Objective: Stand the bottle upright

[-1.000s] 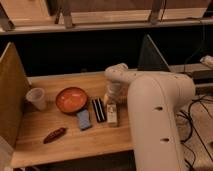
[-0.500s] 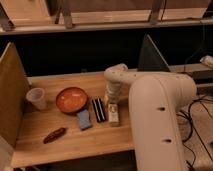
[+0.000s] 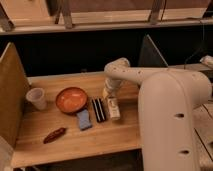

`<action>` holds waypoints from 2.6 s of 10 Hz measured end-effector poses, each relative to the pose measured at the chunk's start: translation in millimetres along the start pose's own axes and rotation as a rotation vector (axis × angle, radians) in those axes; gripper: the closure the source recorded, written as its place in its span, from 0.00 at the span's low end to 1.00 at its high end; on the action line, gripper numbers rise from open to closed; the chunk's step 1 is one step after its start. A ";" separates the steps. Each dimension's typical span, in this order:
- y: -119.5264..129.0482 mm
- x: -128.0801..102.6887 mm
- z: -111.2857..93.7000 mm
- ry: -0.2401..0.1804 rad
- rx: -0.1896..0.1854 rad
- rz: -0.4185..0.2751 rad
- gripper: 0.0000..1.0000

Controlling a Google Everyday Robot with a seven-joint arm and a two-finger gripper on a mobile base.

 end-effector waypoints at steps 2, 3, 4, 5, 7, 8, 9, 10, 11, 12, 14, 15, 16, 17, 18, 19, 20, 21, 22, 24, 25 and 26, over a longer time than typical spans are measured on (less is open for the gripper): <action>-0.5 -0.4 -20.6 -0.055 0.019 -0.062 1.00; -4.5 1.6 -27.0 -0.075 0.031 -0.078 1.00; -6.6 2.5 -29.6 -0.083 0.037 -0.082 1.00; -14.8 11.4 -34.7 -0.102 0.055 -0.088 1.00; -17.3 13.5 -35.3 -0.103 0.057 -0.082 1.00; -16.0 12.5 -35.2 -0.103 0.057 -0.084 1.00; -14.0 11.6 -35.0 -0.104 0.055 -0.086 1.00; -14.3 11.5 -35.0 -0.104 0.056 -0.087 1.00; -16.0 10.5 -35.6 -0.112 0.059 -0.086 1.00; -16.7 10.2 -35.6 -0.116 0.060 -0.086 1.00; -17.8 11.2 -34.5 -0.124 0.059 -0.086 1.00; -17.5 11.8 -33.7 -0.125 0.057 -0.087 1.00; -17.0 12.6 -32.5 -0.125 0.055 -0.087 1.00; -17.0 12.8 -32.2 -0.126 0.054 -0.091 1.00; -16.3 12.7 -31.6 -0.127 0.051 -0.092 1.00; -16.3 12.5 -31.8 -0.127 0.051 -0.093 1.00; -16.1 12.7 -31.5 -0.127 0.051 -0.093 1.00; -16.0 12.6 -31.6 -0.127 0.050 -0.093 1.00; -16.1 12.6 -31.7 -0.127 0.051 -0.093 1.00; -16.2 12.8 -31.7 -0.127 0.050 -0.092 1.00; -16.3 12.8 -31.7 -0.127 0.051 -0.092 1.00; -16.2 12.7 -31.7 -0.127 0.051 -0.092 1.00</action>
